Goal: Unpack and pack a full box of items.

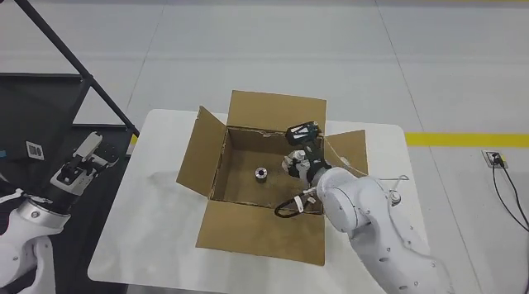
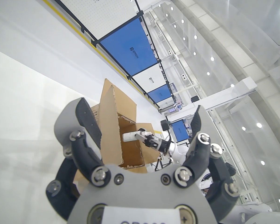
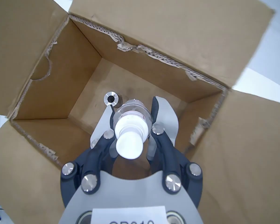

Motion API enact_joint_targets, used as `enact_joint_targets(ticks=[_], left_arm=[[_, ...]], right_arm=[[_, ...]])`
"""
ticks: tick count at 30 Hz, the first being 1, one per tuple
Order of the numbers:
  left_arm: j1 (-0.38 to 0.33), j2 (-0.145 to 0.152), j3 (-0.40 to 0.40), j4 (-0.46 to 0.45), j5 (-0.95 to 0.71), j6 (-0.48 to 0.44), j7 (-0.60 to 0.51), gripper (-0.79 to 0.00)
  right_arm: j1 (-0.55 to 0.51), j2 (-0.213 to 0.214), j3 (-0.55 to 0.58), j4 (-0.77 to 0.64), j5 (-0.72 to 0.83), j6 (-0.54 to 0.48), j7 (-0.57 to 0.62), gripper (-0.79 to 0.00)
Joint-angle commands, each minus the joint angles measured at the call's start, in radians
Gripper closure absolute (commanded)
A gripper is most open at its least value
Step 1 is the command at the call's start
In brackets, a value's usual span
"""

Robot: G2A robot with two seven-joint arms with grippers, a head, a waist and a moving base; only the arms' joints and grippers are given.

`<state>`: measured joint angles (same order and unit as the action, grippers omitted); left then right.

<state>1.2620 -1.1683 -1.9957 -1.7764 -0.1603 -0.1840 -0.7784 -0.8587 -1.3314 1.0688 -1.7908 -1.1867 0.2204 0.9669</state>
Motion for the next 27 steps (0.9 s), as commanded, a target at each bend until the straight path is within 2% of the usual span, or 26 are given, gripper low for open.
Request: enact_joint_targets(ticks=[1,9,13,17,21,24,27], left_arm=[[0.012,0.002,0.021,-0.006,0.006,-0.012,-0.007,-0.785],[0.038,0.009,0.059,-0.021,-0.008,-0.031,-0.042,-0.785],[0.038,0.009,0.059,-0.021,-0.008,-0.031,-0.042,-0.785],[0.038,0.009,0.059,-0.021,-0.008,-0.031,-0.042,-0.785],[0.038,0.009,0.059,-0.021,-0.008,-0.031,-0.042,-0.785],[0.038,0.009,0.059,-0.021,-0.008,-0.031,-0.042,-0.785],[0.038,0.009,0.059,-0.021,-0.008,-0.031,-0.042,-0.785]], right_arm=[[-0.098,0.014,0.060,-0.176,-0.065,0.016,0.023,0.000],[-0.420,0.045,0.313,-0.552,-0.194,0.104,0.049,0.000],[-0.554,0.048,0.433,-0.559,-0.151,0.124,-0.031,0.000],[-0.689,0.049,0.530,-0.559,-0.086,0.124,-0.063,0.000],[-0.789,0.045,0.588,-0.557,0.007,0.122,-0.124,0.000],[-0.826,0.044,0.612,-0.509,0.059,0.094,-0.148,0.000],[-0.816,0.045,0.613,-0.433,0.076,0.073,-0.146,0.000]])
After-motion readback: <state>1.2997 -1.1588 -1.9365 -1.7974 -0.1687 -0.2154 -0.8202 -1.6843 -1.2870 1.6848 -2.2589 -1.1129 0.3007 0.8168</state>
